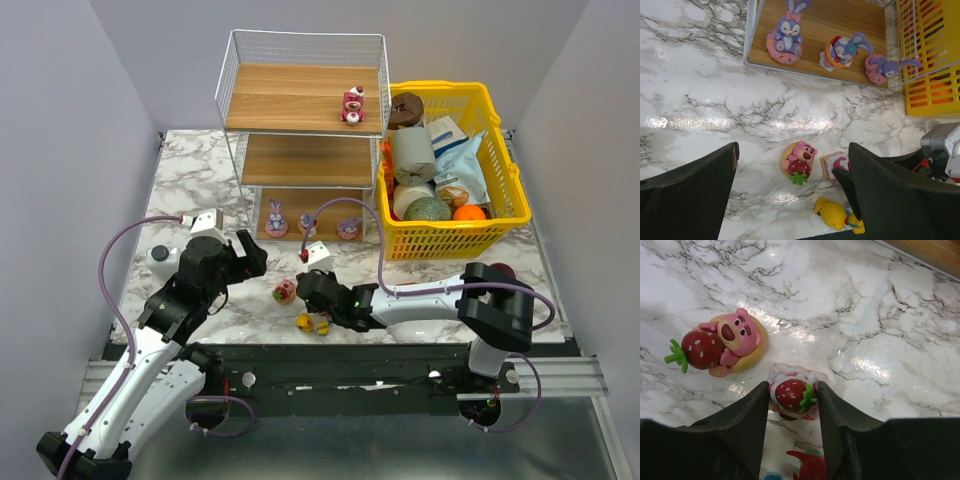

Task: Place and organize the plastic toys onto the shelf

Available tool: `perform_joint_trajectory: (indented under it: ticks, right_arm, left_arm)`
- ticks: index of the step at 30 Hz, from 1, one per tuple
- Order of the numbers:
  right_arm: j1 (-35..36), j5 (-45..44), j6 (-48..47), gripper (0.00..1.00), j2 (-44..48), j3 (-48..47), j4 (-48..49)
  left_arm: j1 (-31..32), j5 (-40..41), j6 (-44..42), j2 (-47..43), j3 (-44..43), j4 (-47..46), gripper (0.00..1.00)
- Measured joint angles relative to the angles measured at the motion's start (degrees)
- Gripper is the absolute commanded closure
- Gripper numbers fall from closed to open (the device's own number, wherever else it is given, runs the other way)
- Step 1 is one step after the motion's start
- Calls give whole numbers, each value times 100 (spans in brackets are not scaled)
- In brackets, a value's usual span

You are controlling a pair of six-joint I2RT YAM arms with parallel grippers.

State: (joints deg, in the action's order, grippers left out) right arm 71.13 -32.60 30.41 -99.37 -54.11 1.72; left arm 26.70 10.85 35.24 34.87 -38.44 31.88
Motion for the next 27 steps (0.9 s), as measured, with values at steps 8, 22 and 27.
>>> perform_joint_trajectory:
  ticks: [8, 22, 27]
  right_arm:
    - [-13, 31, -63, 88, -107, -140, -4]
    - [-101, -79, -310, 99, 616, -1091, -1250]
    - [-151, -203, -468, 99, 1237, -2009, -1963]
  left_arm:
    - [0, 0, -4, 20, 0, 0, 1]
    - [0, 0, -9, 17, 0, 0, 1]
    - [0, 2, -9, 4, 0, 2, 1]
